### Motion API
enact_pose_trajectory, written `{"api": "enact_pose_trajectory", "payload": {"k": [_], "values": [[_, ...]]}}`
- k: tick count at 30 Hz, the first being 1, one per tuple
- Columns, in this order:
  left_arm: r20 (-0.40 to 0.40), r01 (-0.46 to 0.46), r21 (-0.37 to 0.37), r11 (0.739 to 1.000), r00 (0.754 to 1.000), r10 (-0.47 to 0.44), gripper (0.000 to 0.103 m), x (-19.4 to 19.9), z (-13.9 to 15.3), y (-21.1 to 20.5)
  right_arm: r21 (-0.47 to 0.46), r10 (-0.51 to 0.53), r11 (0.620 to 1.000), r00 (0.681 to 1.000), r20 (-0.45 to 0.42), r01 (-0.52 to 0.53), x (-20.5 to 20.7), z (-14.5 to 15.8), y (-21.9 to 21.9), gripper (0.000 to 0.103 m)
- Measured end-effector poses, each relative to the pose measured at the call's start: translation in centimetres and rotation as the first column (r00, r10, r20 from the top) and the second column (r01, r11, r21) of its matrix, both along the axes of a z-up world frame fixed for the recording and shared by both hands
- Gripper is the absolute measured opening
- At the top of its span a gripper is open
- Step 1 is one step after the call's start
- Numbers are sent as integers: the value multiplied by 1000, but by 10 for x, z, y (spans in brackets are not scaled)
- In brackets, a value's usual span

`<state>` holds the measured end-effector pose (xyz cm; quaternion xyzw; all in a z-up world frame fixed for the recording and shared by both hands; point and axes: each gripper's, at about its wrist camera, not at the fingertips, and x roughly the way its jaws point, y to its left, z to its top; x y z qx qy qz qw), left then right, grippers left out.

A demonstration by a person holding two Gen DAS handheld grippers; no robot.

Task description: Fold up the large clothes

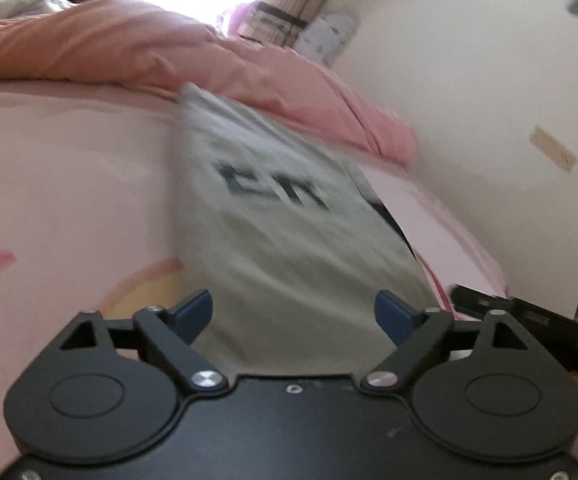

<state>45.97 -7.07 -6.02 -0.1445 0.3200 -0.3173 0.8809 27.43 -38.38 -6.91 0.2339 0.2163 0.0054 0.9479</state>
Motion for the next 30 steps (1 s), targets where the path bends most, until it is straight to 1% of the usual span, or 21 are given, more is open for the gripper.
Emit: {"api": "enact_pose_trajectory", "payload": {"k": [1,2,4,7,9,11,12,13,15,16,17,19,23,24,26,28,30], "values": [[-16,-10,-17,1000,1000,10,90,11,0,6,29,-6,1000,1000,1,6,5,-2,-11,80],[-46,-23,-31,999,999,21,90,23,-2,11,61,-8,998,1000,-3,9,11,-5,-22,80],[-121,-23,-68,997,993,15,90,48,-11,19,130,1,992,1000,3,-2,22,-13,-43,80],[-205,-12,-128,992,979,-15,90,78,-27,24,214,73,974,997,20,-75,39,-25,-61,80],[-258,-16,-159,987,966,-26,90,93,-39,25,276,103,956,995,12,-102,51,-35,-69,80],[-299,-14,-183,983,953,-42,90,105,-50,25,317,131,940,991,5,-125,61,-43,-73,80],[-307,-7,-205,979,950,-57,90,109,-54,24,334,139,934,990,-2,-130,67,-46,-75,80],[-299,-1,-222,975,952,-67,90,112,-54,24,344,146,929,989,-8,-134,72,-49,-76,80],[-296,21,-234,972,951,-91,91,117,-55,22,363,154,922,988,-23,-135,83,-55,-79,80],[-294,32,-236,971,950,-103,91,120,-55,20,368,154,920,988,-21,-136,85,-57,-80,76],[-294,43,-241,970,949,-115,91,125,-55,18,369,158,918,987,-8,-144,86,-57,-80,76],[-295,57,-254,966,946,-134,91,132,-55,15,398,188,900,982,13,-177,92,-58,-84,76],[-292,88,-285,955,940,-174,92,148,-57,6,473,252,846,966,51,-246,108,-62,-90,76],[-293,94,-282,955,939,-179,93,153,-55,2,482,264,837,963,59,-259,112,-62,-90,76],[-288,111,-273,956,938,-191,96,159,-54,-4,482,286,830,956,65,-281,119,-61,-89,78],[-278,123,-265,956,940,-198,96,162,-53,-7,479,312,822,947,73,-308,125,-59,-90,80],[-266,134,-259,956,942,-204,96,163,-53,-8,495,321,807,943,89,-322,127,-61,-93,80]]}}
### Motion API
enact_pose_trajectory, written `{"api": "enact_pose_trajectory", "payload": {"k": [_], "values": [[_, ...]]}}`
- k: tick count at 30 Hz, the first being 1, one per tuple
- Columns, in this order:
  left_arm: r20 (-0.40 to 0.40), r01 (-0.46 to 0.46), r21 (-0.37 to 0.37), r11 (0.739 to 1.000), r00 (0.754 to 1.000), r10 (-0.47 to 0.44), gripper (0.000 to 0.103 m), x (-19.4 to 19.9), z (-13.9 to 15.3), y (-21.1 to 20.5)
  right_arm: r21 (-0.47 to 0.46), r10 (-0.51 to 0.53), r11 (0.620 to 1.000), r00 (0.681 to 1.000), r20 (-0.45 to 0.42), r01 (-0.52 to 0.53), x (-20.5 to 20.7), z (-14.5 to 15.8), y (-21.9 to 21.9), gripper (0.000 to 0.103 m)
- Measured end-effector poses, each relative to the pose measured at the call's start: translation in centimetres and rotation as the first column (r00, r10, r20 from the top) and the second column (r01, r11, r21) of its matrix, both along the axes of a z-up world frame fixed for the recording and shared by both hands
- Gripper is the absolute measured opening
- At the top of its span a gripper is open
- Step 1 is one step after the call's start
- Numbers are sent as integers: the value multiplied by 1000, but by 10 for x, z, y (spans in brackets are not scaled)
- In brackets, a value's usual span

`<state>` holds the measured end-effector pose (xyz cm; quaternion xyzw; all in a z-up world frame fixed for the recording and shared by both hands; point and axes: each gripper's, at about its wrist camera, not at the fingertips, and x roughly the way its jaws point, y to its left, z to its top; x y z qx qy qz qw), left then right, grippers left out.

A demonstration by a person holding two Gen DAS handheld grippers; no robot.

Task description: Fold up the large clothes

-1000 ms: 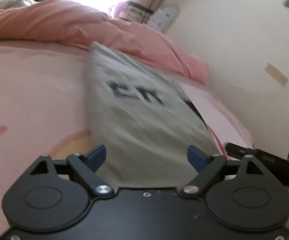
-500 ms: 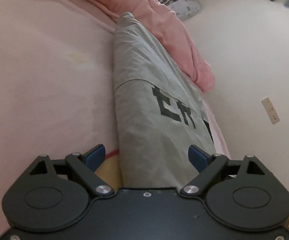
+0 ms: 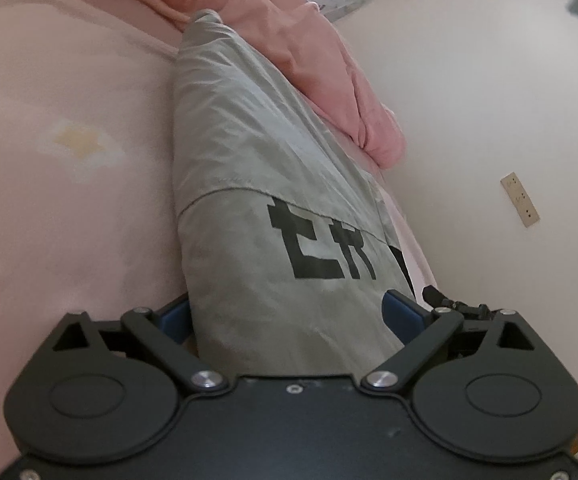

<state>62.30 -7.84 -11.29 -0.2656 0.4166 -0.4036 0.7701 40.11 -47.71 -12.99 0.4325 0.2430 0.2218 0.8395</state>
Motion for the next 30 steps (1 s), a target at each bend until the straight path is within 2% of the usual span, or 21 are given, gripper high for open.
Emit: {"api": "enact_pose_trajectory", "payload": {"k": [4,6,8,10,13,15,18,20,21,22,23,27,30], "values": [[13,9,-3,1000,1000,-9,97,6,0,-3,49,12,999,1000,11,-12,5,-4,-4,81],[5,4,-6,1000,1000,-4,97,10,2,-6,42,17,999,1000,10,-18,11,-4,0,82],[-13,1,-11,1000,1000,-1,97,10,4,-5,35,23,999,1000,16,-24,15,-1,6,90],[-21,-1,-23,1000,1000,0,97,11,4,-5,11,26,1000,1000,14,-27,18,2,12,93],[-15,-6,-20,1000,1000,6,96,12,2,-8,-13,24,1000,1000,11,-24,18,4,15,93],[0,-33,11,999,999,33,92,8,3,-14,-10,8,1000,1000,0,-8,16,5,16,92],[12,-89,48,995,996,88,80,0,2,-20,-25,-43,999,998,-39,42,17,9,24,85],[4,-122,56,991,992,122,70,-2,2,-19,-68,-74,995,995,-65,70,14,14,30,70],[-9,-140,54,989,990,141,68,-3,1,-18,-109,-94,990,992,-79,85,13,17,35,64],[-16,-150,57,987,988,151,66,-4,2,-17,-139,-110,986,990,-89,97,12,19,38,53],[-15,-156,66,986,987,157,63,-5,3,-18,-161,-121,981,988,-93,105,10,21,40,46],[22,-168,111,979,986,167,50,-13,13,-26,-185,-160,972,983,-87,142,4,27,49,33],[35,-171,105,980,985,168,37,-20,20,-23,-180,-173,971,983,-65,159,-3,32,53,25]]}}
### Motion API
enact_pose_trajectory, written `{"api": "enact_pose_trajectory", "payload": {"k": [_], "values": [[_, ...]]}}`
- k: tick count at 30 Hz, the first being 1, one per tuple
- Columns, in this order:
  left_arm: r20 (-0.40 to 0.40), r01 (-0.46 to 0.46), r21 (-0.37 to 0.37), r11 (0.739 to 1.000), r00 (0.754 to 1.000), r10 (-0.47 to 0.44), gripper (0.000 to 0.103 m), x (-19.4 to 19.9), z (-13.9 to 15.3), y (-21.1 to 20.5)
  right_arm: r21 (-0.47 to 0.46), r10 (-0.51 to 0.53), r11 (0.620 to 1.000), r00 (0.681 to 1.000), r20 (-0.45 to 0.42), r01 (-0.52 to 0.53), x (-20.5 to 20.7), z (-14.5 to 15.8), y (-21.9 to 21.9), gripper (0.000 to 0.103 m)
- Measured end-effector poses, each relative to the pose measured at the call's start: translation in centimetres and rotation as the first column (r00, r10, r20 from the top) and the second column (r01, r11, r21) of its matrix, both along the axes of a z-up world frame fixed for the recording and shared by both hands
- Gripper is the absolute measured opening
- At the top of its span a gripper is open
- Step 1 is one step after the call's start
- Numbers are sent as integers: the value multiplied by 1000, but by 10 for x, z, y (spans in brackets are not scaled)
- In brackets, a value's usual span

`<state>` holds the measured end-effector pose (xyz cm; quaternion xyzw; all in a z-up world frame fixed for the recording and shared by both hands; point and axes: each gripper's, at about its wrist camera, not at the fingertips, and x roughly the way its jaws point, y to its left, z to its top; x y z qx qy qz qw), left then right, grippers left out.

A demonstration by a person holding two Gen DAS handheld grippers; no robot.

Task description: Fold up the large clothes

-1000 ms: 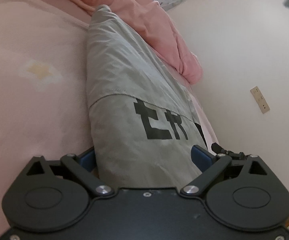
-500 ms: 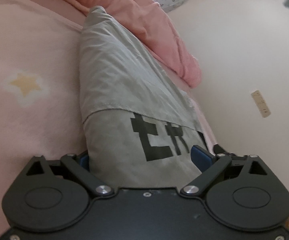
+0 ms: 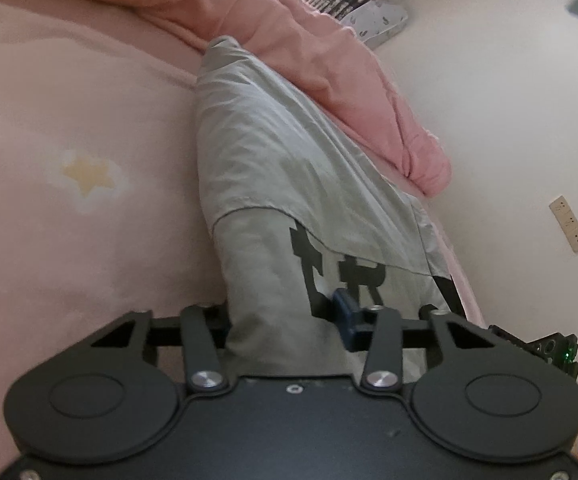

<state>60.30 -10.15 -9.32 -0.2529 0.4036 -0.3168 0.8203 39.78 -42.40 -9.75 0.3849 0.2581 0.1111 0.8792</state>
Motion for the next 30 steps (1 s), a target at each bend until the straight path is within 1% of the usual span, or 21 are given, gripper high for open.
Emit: {"api": "enact_pose_trajectory", "payload": {"k": [2,7,11,13,18,21,23,26,30], "values": [[7,8,-11,1000,1000,-8,29,-3,6,3,13,-5,1000,1000,22,4,-6,7,4,20],[47,16,-13,1000,999,-15,27,-24,36,21,4,24,1000,998,57,-25,-21,36,31,17],[69,2,-15,1000,998,-1,27,-51,59,58,13,64,998,994,92,-66,-35,60,66,17],[94,-9,-12,1000,996,10,27,-71,69,82,9,85,996,990,109,-86,-42,68,86,17],[127,-34,2,999,991,34,27,-116,82,138,-6,127,992,983,132,-127,-59,78,132,18],[128,-41,-2,999,991,41,27,-135,77,161,4,133,991,982,132,-134,-68,72,150,18],[126,-40,-2,999,991,40,27,-145,69,169,-1,131,991,983,126,-132,-72,65,158,18],[113,-39,-5,999,993,39,27,-156,48,184,-6,128,992,987,95,-128,-73,49,164,18],[66,-33,-18,999,997,35,28,-160,12,193,-66,109,992,993,36,-106,-71,24,169,18]]}}
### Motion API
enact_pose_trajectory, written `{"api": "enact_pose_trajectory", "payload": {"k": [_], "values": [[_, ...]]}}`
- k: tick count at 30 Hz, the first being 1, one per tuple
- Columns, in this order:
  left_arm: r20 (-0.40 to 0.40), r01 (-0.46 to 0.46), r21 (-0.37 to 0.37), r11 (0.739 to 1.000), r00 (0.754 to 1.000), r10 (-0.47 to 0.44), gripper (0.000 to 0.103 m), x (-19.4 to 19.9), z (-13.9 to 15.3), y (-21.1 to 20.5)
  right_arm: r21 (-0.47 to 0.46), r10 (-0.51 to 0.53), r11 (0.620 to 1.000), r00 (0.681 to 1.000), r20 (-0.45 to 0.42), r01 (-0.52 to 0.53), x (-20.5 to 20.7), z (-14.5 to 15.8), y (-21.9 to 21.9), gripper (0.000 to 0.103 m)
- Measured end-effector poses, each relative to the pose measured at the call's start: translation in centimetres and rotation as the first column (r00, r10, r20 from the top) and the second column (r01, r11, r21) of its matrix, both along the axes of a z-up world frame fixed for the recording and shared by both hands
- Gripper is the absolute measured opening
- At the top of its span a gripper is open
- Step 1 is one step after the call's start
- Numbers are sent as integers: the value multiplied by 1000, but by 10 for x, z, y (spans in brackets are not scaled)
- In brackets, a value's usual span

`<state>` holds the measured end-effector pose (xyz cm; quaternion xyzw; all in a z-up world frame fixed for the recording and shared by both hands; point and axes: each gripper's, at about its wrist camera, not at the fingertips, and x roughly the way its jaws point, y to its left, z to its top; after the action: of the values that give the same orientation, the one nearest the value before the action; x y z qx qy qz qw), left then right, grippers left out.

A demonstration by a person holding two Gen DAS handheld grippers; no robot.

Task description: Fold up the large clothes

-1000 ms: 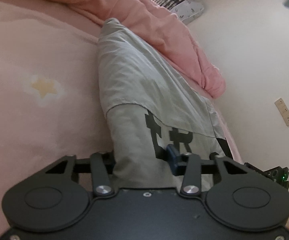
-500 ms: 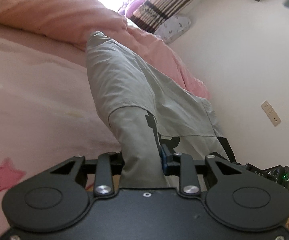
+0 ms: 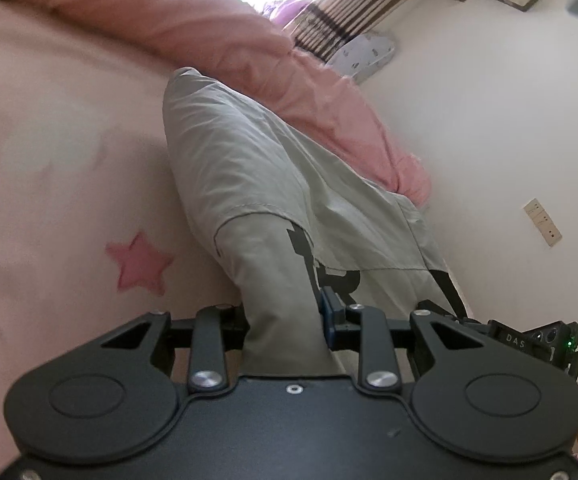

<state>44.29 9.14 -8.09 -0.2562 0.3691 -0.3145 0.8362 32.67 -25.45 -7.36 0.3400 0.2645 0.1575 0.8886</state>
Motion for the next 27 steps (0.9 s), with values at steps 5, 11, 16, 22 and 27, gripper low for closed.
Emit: {"api": "enact_pose_trajectory", "payload": {"k": [5,11,16,22,27], "values": [[7,4,-21,1000,1000,-3,47,-1,-29,11,30,5,1000,1000,-20,-4,0,-27,-13,23],[51,-106,48,993,993,104,55,-10,1,48,-46,-69,997,997,-34,67,-2,-16,-17,56],[183,-127,36,991,976,118,59,-7,50,55,-231,-105,964,987,120,130,2,42,10,56],[240,-74,184,980,970,28,60,18,54,2,-469,-70,876,991,114,116,48,56,63,20],[167,-67,221,973,986,30,60,61,26,-25,-524,-117,846,993,-5,97,86,27,67,11]]}}
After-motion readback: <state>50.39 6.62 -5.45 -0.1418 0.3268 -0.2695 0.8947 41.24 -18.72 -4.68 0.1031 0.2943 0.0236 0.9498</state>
